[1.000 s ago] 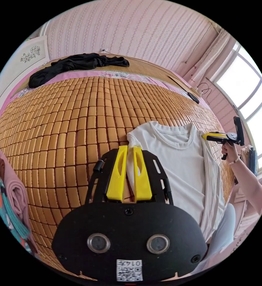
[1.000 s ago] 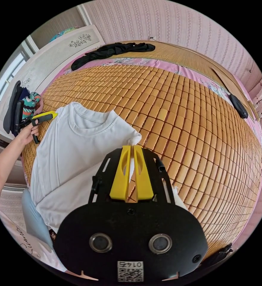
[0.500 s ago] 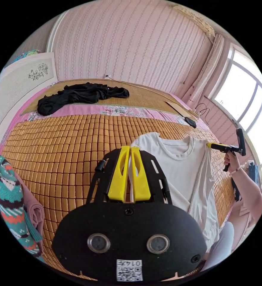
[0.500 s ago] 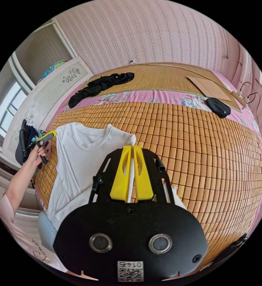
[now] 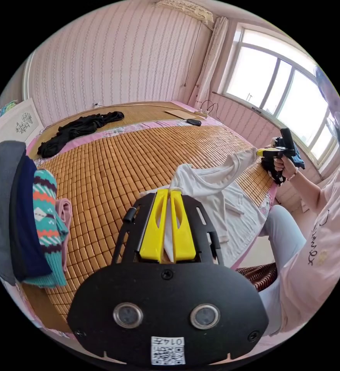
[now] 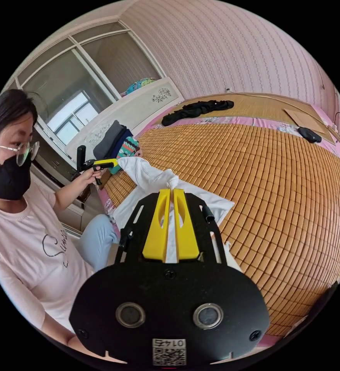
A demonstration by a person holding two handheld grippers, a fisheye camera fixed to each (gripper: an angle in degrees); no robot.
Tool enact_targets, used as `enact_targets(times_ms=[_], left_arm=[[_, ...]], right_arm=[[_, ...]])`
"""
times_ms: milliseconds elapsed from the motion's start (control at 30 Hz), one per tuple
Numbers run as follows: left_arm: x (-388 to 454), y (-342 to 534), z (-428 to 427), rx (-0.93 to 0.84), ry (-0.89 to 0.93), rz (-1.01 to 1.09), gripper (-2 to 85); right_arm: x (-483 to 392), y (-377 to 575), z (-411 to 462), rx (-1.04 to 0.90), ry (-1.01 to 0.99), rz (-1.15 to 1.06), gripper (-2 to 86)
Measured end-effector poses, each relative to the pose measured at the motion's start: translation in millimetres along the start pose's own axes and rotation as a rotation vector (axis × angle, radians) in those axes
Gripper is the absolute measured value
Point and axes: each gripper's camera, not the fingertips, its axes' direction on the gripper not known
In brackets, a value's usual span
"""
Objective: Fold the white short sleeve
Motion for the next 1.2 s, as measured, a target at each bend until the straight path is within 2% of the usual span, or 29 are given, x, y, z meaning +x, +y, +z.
enact_targets(times_ms=[133,200,367,567,700,833,900,1067,1200], left_arm=[[17.8,69.9,36.1,-0.156,0.0,-0.099,-1.0],[15.2,104.7,66.2,-0.232,0.023,-0.225,-0.9],[7.1,119.8,71.0,-0.201,0.07,-0.329,0.4],[15.4,99.8,25.2,-0.116,-0.034,-0.263,3.6],[42.4,76.0,51.1,-0.1,0.006,-0.148,5.8],[48.5,73.7,102.4,-0.246,0.004,-0.121,6.7],[49.4,78.5,107.9,-0.253,-0.027,-0.102,2.8],[54.1,92.4,71.0,-0.193,0.055,-0.062,-0.8],[69.6,121.8,48.6,-0.198,0.227,0.019,-0.9]], right_arm=[[2.5,70.4,50.0,-0.179,0.048,0.125,0.6],[10.3,100.4,81.0,-0.246,0.04,0.197,0.6],[16.9,121.1,84.5,-0.236,0.037,0.264,0.6],[7.3,124.5,63.6,-0.226,0.172,0.236,0.8],[-19.0,97.0,100.7,-0.158,0.085,0.078,4.8],[-21.0,84.5,165.3,-0.314,0.085,0.05,7.7],[-24.5,90.2,175.2,-0.335,0.079,0.018,2.8],[-46.0,113.6,144.6,-0.24,-0.079,-0.101,0.6],[-71.0,138.5,158.2,-0.353,-0.101,-0.195,0.6]])
